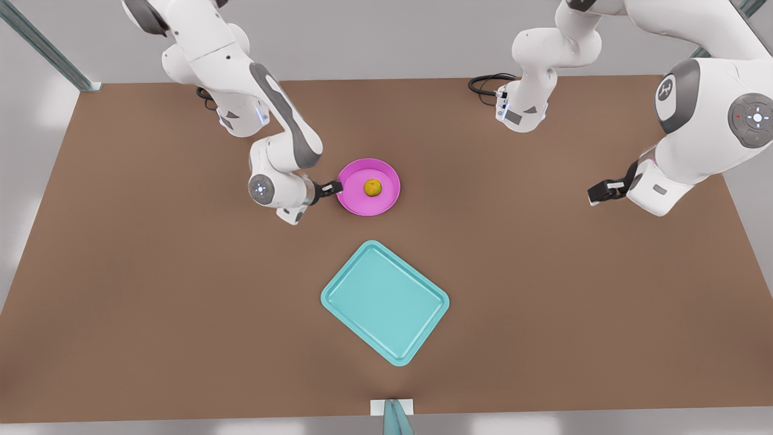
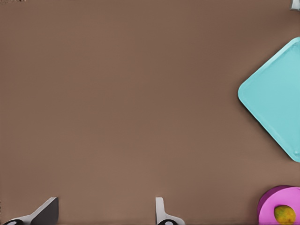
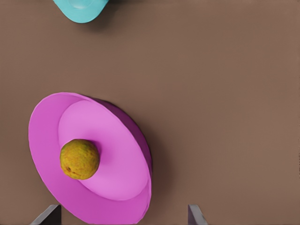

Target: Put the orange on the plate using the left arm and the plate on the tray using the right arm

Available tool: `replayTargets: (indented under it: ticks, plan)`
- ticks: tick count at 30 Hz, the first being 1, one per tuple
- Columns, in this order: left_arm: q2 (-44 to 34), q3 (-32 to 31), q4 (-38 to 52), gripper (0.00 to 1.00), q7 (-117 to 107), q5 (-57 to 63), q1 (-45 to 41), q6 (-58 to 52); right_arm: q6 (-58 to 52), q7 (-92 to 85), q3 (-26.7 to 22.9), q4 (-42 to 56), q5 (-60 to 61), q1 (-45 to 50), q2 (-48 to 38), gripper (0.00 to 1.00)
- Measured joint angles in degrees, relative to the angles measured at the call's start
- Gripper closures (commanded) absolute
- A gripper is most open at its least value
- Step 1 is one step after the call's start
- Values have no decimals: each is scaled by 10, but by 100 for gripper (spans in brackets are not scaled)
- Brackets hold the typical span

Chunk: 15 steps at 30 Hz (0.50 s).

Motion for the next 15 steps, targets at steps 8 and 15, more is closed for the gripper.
replayTargets:
  ticks: [8,15]
  plan:
    - [4,0,-2,0,45,2,3,-5,57,2,1,2,5,1,24,0]
    - [7,2,-1,0,71,4,3,3,55,-31,13,20,5,1,64,0]
